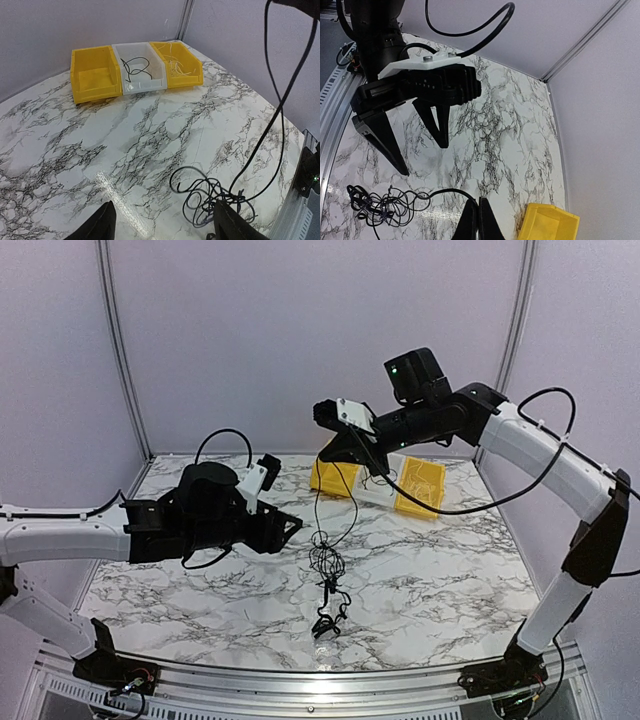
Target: Untangle the cables
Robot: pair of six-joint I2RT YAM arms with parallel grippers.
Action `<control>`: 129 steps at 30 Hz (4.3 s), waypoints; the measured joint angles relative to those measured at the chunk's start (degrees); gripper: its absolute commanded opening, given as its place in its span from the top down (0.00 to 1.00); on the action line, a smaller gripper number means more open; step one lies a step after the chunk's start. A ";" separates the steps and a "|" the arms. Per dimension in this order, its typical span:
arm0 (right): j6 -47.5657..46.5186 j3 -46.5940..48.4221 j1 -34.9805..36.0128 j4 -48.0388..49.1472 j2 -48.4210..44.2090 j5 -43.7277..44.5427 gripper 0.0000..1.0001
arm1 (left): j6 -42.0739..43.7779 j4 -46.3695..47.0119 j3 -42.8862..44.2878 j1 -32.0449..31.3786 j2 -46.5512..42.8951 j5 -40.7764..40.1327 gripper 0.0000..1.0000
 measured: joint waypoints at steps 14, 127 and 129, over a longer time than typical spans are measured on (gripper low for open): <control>2.08 0.02 1.75 0.02 1.77 1.11 1.00 | 4.83 3.67 4.68 0.02 5.22 10.99 0.37; 17.29 6.43 -31.56 29.27 33.64 10.99 1.00 | -12.70 2.10 -11.30 1.14 -14.34 -13.90 0.31; 15.65 6.43 -31.32 27.63 34.27 9.84 1.00 | -12.92 2.08 -11.52 1.14 -14.58 -13.94 0.31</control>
